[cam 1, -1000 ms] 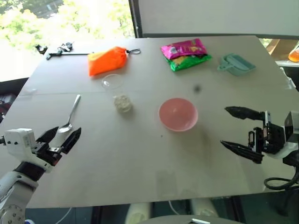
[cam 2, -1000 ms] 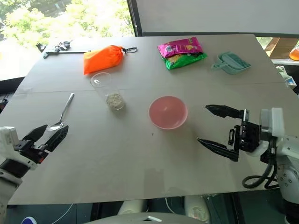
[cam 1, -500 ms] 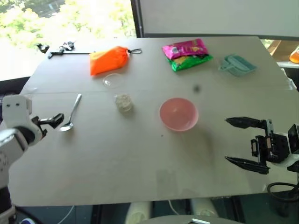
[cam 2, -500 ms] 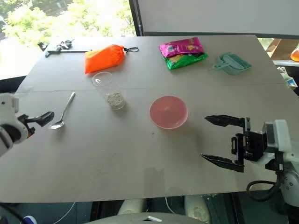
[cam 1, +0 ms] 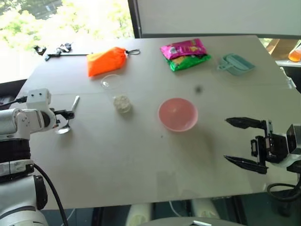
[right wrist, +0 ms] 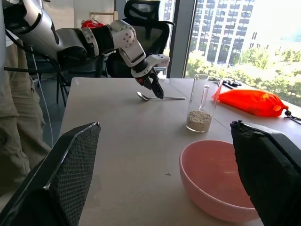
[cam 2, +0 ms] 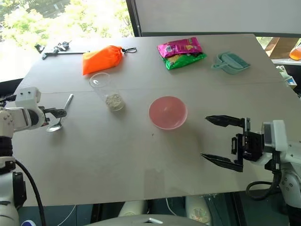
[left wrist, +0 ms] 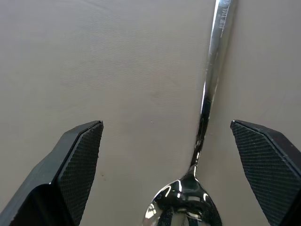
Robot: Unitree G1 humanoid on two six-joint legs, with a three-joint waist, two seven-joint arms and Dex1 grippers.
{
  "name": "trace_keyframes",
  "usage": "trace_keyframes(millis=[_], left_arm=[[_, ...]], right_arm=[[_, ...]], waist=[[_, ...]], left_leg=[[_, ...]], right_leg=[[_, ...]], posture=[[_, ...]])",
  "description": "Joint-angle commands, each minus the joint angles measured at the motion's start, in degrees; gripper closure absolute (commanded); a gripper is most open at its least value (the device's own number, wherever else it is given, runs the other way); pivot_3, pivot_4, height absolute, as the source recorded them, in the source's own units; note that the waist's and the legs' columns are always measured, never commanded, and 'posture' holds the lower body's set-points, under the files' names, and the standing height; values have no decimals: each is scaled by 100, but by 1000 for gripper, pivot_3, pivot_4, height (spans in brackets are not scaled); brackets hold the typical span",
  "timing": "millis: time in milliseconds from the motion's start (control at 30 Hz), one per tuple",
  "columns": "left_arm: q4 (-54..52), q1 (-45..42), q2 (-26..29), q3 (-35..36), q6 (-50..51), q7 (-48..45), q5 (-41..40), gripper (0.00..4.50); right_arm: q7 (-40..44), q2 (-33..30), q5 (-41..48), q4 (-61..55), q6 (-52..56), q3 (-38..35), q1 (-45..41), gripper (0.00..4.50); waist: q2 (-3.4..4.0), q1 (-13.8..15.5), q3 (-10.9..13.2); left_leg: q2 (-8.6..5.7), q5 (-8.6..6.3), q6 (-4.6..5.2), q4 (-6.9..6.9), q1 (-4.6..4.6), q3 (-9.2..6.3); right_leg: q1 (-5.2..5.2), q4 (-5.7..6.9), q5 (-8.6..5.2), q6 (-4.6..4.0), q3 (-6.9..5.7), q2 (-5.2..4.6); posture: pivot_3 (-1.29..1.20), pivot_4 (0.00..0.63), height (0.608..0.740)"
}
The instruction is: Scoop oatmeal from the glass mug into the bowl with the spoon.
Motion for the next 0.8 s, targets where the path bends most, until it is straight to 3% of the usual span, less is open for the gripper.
trace_keyframes(millis=[33,233,367,600,633,800], left_arm=[[542,-271,-121,-142,-536,-295,342,27],[698,-558,-318,-556,-542,-819,645,27],[999,-672,-320,-553,-462,-998,794,1163],[1289,-683,-302,-345,-409,-1227,835,4216],[1302,-669,-298,-313,-402,-1247,842,4425],[1121,-461,-249,-166,-444,-1318,864,4425]], right_arm=[[-142,-57,84,-238,14,-89,-25,21],[-345,-82,75,-359,72,-59,-81,21],[-432,-88,78,-440,109,-62,-63,0],[-599,-132,48,-507,173,32,-136,0],[-612,-141,50,-515,177,34,-132,0],[-670,-153,35,-523,232,49,-151,0]], waist=[[0,12,0],[3,65,-2],[4,45,-2],[12,1,-7],[12,5,-7],[13,-7,-7]], left_leg=[[0,0,0,3,-1,0],[-5,0,1,18,2,-11],[-6,0,1,22,2,-15],[-6,1,3,22,7,-13],[-6,1,3,22,7,-13],[-6,0,3,21,6,-11]], right_leg=[[0,1,0,0,0,0],[14,6,0,0,-8,-2],[16,7,0,0,-12,-2],[17,12,0,0,-9,-1],[17,12,0,0,-9,-1],[17,10,0,0,-8,-2]], posture=[[0,150,740],[0,150,740],[0,150,740],[0,150,740],[0,150,740],[0,150,740]])
